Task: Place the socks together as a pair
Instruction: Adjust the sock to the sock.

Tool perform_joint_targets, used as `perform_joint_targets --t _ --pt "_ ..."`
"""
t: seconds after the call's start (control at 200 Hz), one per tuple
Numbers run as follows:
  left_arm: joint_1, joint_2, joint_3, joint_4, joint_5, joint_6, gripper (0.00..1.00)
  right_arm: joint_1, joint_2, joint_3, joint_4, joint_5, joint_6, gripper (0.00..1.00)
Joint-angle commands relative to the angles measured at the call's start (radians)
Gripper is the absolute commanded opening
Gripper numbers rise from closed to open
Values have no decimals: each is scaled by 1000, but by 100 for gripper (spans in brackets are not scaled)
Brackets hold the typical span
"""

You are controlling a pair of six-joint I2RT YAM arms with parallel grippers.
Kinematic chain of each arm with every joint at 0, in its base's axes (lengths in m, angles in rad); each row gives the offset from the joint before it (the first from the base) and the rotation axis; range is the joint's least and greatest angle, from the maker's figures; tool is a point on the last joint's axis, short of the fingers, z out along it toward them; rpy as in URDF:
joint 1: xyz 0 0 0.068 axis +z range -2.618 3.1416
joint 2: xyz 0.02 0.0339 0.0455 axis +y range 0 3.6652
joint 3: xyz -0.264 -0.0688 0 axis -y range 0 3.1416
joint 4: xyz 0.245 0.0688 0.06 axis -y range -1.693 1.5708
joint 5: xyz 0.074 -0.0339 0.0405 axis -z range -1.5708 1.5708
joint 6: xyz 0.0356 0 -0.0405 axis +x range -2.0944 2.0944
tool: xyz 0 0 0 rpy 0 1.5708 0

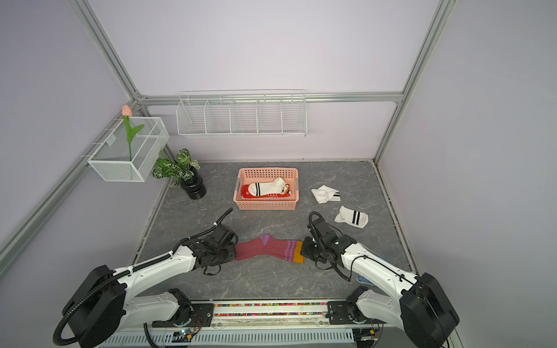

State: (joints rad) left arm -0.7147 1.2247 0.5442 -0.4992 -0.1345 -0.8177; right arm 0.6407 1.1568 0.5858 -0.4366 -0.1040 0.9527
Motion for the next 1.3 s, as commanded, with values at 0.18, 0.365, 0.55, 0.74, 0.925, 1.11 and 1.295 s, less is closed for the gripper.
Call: perform_joint_targets --t 0.18,0.365,0.55,0.74,0.925,1.11,1.295 --pt "0 -3 7 -33 -32 -7 0 10 37 23 -35 17 -7 12" --pt "0 2 8 -30 -31 -6 0 15 44 27 -35 17 -10 21" --pt "0 1 7 -29 -31 -9 0 20 55 23 -37 39 -14 25" --pt "-1 2 6 -27 -28 -7 0 23 59 1 -9 63 -17 28" --pt "-1 1 4 -25 -26 -9 0 38 105 1 41 37 0 26" --pt "-1 -3 2 -27 -28 -10 0 51 125 -1 51 40 4 24" --pt "-1 1 3 -22 -27 -12 0 56 124 -4 50 42 9 23"
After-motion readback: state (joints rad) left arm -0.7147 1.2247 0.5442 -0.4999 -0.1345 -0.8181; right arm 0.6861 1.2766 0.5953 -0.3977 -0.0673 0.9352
